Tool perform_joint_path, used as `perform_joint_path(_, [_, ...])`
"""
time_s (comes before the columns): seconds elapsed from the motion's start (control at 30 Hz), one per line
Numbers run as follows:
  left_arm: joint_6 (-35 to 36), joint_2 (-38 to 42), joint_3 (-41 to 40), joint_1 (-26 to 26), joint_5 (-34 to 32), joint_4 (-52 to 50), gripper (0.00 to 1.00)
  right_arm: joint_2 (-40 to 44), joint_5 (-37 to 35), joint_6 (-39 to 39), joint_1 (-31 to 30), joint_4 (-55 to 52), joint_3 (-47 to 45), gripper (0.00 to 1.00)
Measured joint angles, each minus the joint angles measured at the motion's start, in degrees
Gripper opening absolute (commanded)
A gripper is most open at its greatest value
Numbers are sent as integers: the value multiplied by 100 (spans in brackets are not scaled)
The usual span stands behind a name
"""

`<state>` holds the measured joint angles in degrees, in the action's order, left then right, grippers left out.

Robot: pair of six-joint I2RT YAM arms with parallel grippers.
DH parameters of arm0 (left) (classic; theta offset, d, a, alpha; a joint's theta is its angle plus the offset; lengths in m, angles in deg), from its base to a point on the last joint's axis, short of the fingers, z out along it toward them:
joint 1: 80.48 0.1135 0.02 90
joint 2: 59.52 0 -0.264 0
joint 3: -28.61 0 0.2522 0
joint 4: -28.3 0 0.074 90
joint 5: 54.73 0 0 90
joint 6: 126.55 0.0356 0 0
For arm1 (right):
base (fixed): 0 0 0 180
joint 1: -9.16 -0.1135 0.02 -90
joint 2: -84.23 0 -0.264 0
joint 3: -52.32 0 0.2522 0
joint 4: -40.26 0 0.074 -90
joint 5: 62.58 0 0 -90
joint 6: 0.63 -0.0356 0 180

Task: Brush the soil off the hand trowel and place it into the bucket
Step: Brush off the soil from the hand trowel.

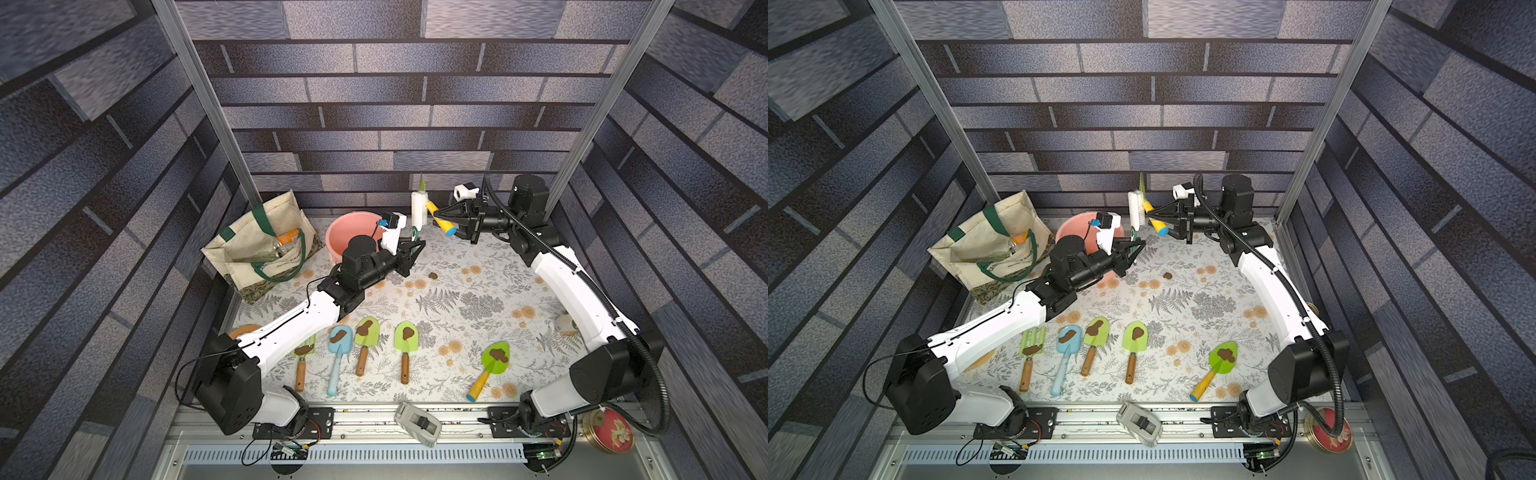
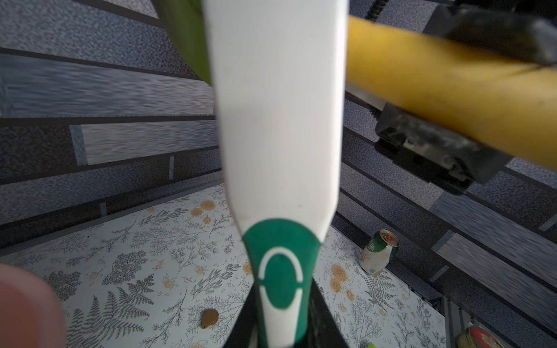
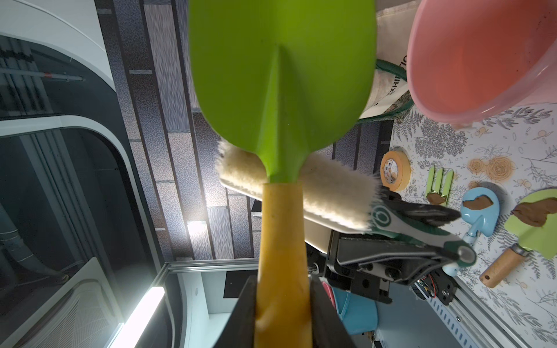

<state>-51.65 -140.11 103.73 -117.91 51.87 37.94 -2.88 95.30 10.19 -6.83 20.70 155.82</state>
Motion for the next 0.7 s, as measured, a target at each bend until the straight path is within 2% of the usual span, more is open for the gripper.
perform_joint_path(0.27, [313,-114,229,76,105,208,0,162,22,35,0,-424,87,1])
perform_joint_path(0.7, [313,-824,621,393,474,485,0,439,39,81,0,-680,195,2])
